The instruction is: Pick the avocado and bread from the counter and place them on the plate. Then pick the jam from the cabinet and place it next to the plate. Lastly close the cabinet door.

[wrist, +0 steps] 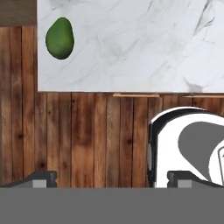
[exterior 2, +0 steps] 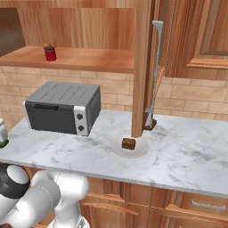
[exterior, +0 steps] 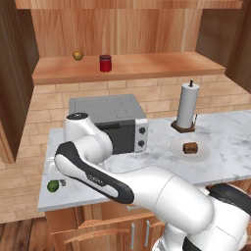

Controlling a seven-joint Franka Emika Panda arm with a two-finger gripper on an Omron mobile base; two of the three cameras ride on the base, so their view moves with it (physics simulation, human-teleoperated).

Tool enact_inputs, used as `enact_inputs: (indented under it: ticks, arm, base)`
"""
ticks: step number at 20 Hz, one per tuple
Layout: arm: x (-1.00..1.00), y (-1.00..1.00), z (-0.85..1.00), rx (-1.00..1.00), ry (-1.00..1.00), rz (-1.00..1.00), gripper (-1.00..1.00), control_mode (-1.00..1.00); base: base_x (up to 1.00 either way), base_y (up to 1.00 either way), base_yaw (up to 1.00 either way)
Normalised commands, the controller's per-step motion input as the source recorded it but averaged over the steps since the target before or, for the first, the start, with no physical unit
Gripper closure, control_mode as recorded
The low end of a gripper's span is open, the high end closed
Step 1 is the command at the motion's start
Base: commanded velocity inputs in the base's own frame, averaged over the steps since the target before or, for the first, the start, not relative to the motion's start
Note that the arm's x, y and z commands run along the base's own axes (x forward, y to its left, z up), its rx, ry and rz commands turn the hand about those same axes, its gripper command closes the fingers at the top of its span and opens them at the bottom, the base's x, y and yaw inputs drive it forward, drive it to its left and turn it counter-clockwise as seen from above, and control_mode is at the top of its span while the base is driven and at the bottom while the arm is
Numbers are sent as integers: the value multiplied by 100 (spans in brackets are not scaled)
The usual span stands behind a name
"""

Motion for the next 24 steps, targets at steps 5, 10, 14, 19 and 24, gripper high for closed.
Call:
enact_inputs:
  ticks: [5,10,14,19,24]
  arm:
    - [15,6,-10,0,2,0,-100,-100]
    - [11,8,-8,0,1,0,-100,-100]
    - [9,10,-9,0,0,0,-100,-100]
    - [9,13,-8,0,0,0,-100,-100]
    - [10,11,-6,0,0,0,-100,-100]
  base:
    - [0,0,0]
    - [0,0,0]
    - [0,0,0]
    - [0,0,0]
    - [0,0,0]
